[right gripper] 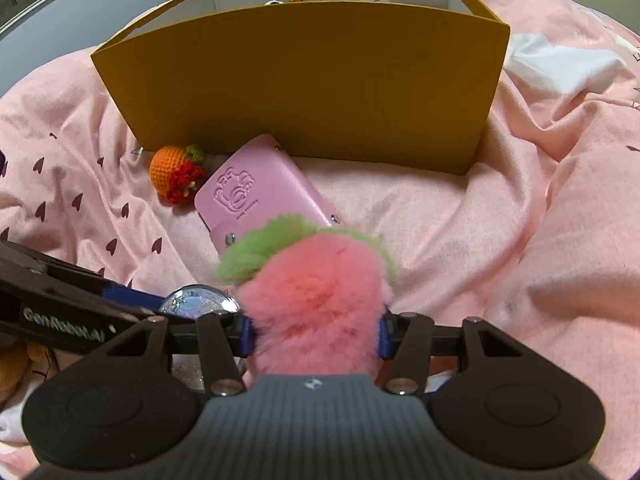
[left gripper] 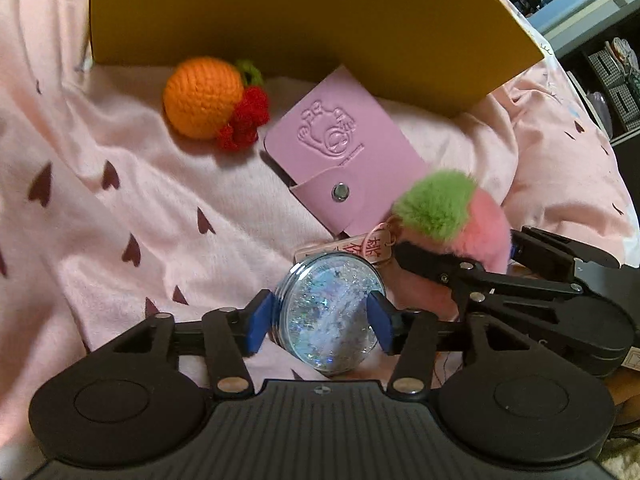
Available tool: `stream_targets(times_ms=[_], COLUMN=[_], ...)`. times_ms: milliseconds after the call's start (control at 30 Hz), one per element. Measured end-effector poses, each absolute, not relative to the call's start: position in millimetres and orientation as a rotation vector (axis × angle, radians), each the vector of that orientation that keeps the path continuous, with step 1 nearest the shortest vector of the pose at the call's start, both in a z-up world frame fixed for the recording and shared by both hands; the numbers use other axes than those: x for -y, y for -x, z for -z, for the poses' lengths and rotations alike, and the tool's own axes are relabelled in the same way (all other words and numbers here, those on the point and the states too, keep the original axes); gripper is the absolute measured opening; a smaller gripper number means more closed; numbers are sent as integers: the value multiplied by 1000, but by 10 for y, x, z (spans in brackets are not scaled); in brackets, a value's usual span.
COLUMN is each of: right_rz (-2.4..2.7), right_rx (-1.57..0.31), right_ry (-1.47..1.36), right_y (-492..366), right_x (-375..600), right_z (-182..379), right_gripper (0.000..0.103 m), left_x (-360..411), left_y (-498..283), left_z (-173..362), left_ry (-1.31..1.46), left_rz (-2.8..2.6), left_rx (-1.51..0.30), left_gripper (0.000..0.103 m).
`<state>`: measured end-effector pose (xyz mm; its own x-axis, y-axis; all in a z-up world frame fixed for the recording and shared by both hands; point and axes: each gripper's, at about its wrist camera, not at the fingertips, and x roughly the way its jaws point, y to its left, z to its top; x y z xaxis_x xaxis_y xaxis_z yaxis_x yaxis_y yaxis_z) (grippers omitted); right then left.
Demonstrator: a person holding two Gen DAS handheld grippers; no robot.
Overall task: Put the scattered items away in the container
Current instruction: 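Carry the pom-pom and glitter mirror over the shoebox with both grippers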
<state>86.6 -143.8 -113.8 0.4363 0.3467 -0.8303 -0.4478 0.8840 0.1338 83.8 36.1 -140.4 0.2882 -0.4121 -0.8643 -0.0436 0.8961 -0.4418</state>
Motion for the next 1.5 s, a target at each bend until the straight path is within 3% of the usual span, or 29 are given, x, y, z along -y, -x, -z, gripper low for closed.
stream_targets(times_ms=[200, 367, 600, 667, 867, 1500], right_rz=[-488, -492, -491, -491, -482, -543], right_rx=[-1014, -1010, -1010, -1009, -988, -835], right_ry=[94, 76, 45, 40, 45, -53], right_y=[-885, -874, -855, -847, -792, -710], right_x=[1456, 1479, 1524, 1531, 1564, 1680], right_z=[1145, 1131, 1113, 1113, 1067, 528], right_gripper=[54, 55, 55, 54, 47, 46], left_x=[-344, -360, -239, -199, -152, -521], left_y=[-812, -727, -604, -585, -522, -508], left_z=[1407, 1308, 1129, 1097, 1033, 390], left_ry=[418, 406, 343, 360, 346, 424], left_rz=[262, 260, 314, 357, 344, 260], left_rx=[-1262, -1234, -1182, -1171, -1128, -922], left_gripper=[63, 42, 26, 18, 15, 15])
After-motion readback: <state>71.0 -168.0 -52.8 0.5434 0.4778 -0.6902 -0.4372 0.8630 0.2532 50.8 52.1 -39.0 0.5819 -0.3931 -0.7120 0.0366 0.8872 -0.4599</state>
